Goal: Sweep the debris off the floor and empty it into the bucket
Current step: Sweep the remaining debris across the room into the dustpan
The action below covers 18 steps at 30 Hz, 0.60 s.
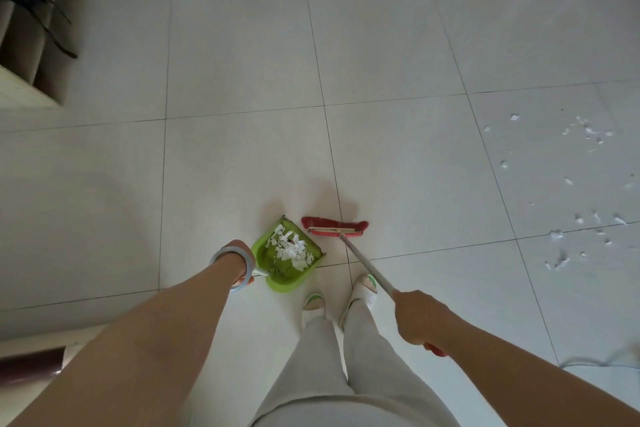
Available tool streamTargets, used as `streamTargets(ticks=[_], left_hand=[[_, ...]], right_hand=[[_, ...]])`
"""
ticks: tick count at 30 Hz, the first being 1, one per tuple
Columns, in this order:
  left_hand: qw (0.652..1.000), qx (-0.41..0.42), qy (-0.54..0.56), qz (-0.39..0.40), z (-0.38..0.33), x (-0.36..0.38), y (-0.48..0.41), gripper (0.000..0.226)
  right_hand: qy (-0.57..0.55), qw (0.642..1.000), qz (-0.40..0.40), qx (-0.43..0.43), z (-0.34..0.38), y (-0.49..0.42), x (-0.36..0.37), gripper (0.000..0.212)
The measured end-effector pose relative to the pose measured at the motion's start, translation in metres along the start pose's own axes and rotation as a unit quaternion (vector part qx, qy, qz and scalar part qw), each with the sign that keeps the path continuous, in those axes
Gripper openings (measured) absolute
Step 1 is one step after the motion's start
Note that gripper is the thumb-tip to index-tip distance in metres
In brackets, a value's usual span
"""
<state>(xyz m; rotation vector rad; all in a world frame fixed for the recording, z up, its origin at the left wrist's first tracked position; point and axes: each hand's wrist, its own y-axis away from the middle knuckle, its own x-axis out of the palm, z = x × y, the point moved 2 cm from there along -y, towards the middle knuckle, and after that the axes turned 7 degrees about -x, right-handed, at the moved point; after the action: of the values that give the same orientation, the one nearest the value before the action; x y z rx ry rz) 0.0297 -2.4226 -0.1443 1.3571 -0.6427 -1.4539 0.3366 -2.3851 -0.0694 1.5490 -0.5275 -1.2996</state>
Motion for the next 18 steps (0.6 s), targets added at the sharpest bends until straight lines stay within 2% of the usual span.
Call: streamTargets(ticks=[1, 3, 7, 12, 16, 18], left_hand=[[0.999, 0.003, -0.037, 0.006, 0.002, 0.004, 0.001, 0.027], [0.999, -0.038, 0.000, 0.022, 0.005, 0.005, 0.002, 0.037], [0.998, -0.033, -0.058, 0.009, 0.009, 0.005, 0.002, 0.034], [0.996, -0.002, -0.083, -0.005, 0.002, 0.000, 0.007, 0.043], [0.997, -0.003, -0.082, -0.002, -0.001, -0.001, 0.003, 0.047], [0.996, 0.001, -0.086, -0.010, -0.002, -0.003, 0.002, 0.042]], right_hand=[[-0.016, 1.000, 0.006, 0.006, -0.005, 0.005, -0.003, 0.051], [-0.037, 0.999, 0.010, 0.014, -0.015, 0.016, -0.004, 0.054], [-0.007, 0.999, -0.018, 0.026, -0.020, 0.027, 0.007, 0.061], [0.003, 0.998, -0.029, 0.054, -0.013, 0.013, 0.020, 0.059], [0.018, 0.999, -0.011, 0.030, 0.001, 0.015, 0.038, 0.054], [0.024, 1.000, -0.010, 0.013, 0.004, 0.016, 0.041, 0.055]])
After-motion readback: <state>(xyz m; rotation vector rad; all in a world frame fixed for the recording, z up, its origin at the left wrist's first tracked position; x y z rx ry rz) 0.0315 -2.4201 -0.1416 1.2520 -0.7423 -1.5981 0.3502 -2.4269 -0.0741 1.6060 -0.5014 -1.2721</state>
